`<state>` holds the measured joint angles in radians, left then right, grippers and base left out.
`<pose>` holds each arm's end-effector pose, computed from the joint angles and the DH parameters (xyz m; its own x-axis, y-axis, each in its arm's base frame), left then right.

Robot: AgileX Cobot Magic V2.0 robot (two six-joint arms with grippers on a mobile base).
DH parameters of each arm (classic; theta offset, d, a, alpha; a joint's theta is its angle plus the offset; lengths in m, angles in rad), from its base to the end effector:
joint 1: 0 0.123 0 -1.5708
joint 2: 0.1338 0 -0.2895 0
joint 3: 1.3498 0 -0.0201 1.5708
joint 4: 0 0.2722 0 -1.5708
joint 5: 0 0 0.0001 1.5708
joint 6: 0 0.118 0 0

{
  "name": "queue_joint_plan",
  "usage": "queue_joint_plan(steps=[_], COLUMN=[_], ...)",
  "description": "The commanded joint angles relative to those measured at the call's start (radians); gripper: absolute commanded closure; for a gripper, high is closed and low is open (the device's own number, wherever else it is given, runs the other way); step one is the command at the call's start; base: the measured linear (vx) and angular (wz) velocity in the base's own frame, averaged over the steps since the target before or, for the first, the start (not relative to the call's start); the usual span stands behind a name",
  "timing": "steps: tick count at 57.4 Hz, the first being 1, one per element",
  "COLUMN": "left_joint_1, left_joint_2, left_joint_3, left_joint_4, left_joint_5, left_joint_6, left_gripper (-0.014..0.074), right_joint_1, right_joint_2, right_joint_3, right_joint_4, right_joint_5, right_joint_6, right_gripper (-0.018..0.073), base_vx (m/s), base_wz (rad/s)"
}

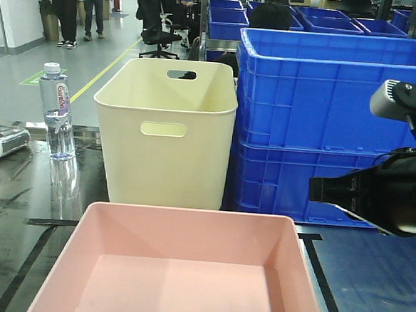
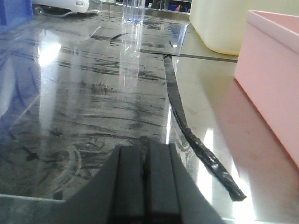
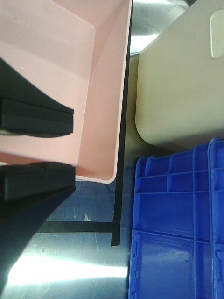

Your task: Grab pink bin and stack on right shelf

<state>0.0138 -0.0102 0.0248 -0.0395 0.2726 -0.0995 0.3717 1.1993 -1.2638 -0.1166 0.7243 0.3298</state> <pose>0.0984 0.0001 0.1750 -0.1961 -0.1398 -0.9706 -0.0306 0.9902 -0.1365 0.2799 0.0994 0.4019 -0.5599 0.0385 -0.8277 -0.1723 0.9717 0.1618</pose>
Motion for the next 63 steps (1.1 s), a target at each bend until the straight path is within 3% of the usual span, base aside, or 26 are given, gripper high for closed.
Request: queue_joint_plan(steps=[1, 30, 36, 43, 51, 63], left_joint_1=[-0.007, -0.007, -0.007, -0.007, -0.007, -0.007], left_joint_2=[-0.017, -0.017, -0.017, -0.017, -0.017, -0.017], left_joint_3=[0.017, 0.017, 0.017, 0.017, 0.017, 0.017], left_joint_4=[0.013, 0.013, 0.013, 0.013, 0.013, 0.012], left_joint_5=[-0.078, -0.078, -0.078, -0.078, -0.078, -0.077], left_joint_6=[-0.009, -0.009, -0.009, -0.009, -0.009, -0.009], left_gripper=[0.0604, 0.0604, 0.0604, 0.0604, 0.0604, 0.0604], right_joint_1=[-0.004, -0.004, -0.009, -0.088, -0.212, -0.358], right_joint_2=[-0.019, -0.022, -0.044, -0.146, -0.363, -0.688], right_joint_3=[-0.033, -0.033, -0.014, 0.124, 0.387, 0.712], right_joint_4=[-0.016, -0.008, -0.053, -0.023, 0.057, 0.050], right_joint_5=[-0.074, -0.075, -0.089, -0.202, -0.422, -0.552], right_joint_6=[-0.012, -0.012, -0.013, -0.046, -0.220, -0.400], right_gripper=[0.0327, 0.0326, 0.0326, 0.0326, 0.0334, 0.0468], base_vx=[0.00, 0.00, 0.00, 0.00, 0.00, 0.00], base_wz=[0.00, 0.00, 0.00, 0.00, 0.00, 0.00])
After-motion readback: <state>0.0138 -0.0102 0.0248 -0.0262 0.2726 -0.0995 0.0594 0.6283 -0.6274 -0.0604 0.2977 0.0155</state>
